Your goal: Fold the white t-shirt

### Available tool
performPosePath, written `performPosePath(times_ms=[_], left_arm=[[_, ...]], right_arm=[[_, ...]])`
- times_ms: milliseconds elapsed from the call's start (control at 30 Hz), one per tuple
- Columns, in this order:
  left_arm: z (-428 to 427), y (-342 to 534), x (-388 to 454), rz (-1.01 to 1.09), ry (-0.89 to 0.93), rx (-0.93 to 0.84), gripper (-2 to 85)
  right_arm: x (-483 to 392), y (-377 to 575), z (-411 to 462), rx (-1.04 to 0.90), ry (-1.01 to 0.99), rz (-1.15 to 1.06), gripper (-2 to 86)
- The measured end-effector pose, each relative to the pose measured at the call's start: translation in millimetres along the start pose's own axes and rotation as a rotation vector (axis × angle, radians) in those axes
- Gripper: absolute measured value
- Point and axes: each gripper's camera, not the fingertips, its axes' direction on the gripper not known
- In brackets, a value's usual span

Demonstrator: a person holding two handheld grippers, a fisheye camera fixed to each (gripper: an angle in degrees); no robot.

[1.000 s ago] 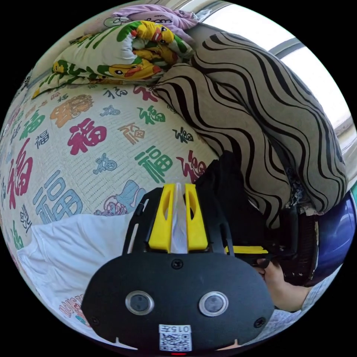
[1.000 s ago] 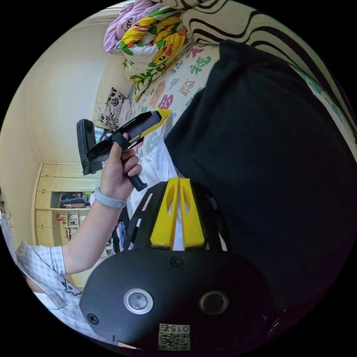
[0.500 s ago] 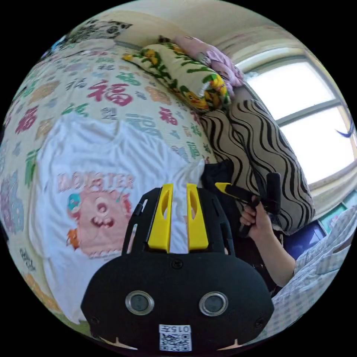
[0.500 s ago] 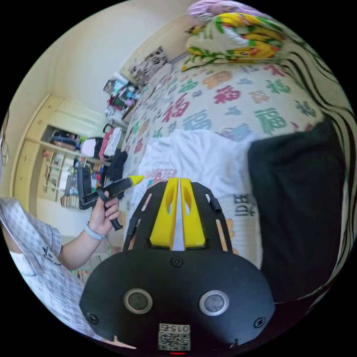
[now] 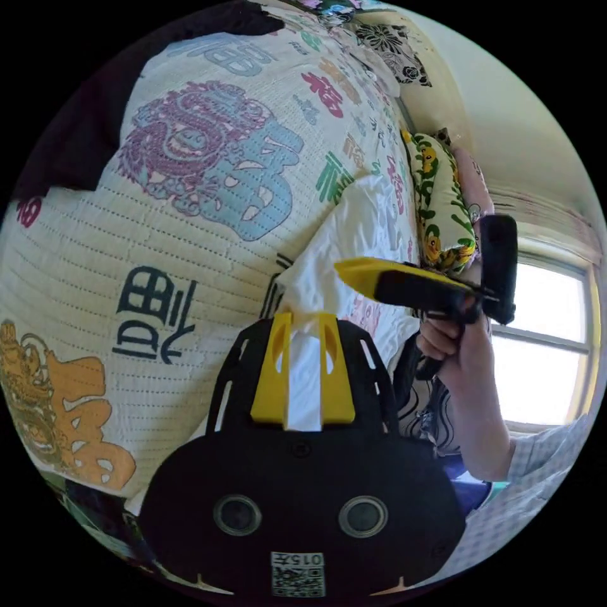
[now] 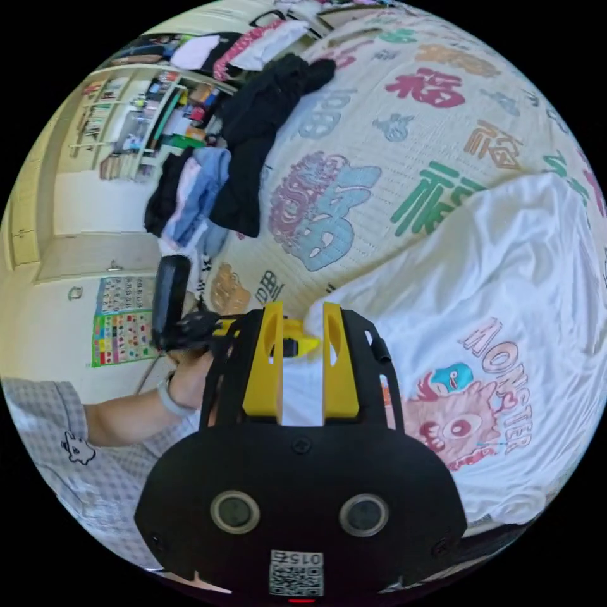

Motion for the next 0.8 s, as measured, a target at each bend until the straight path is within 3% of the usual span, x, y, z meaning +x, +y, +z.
performPosePath(times_ms=[100,233,300,467,533,700,800], left_arm=[[-9,-1,35,0.189,-0.029,0.050,4.2],[-30,8,75,0.383,0.019,0.093,4.4],[-47,12,76,0.395,0.036,0.120,4.6],[-109,13,33,0.300,0.006,0.209,5.9],[-120,9,11,0.240,0.034,0.213,6.3],[-138,-10,-4,0.219,0.096,0.207,7.8],[-148,-25,-3,0.228,0.072,0.212,2.6]], right_arm=[[20,-47,23,-0.128,0.028,0.085,9.5],[39,-76,33,-0.237,0.053,0.163,1.2],[43,-81,21,-0.192,-0.002,0.173,0.4],[67,-80,-52,0.199,-0.295,0.270,-0.1],[71,-85,-69,0.270,-0.359,0.271,-0.2],[64,-127,-92,0.341,-0.413,0.220,-0.3],[49,-175,-94,0.314,-0.376,0.155,-0.4]])
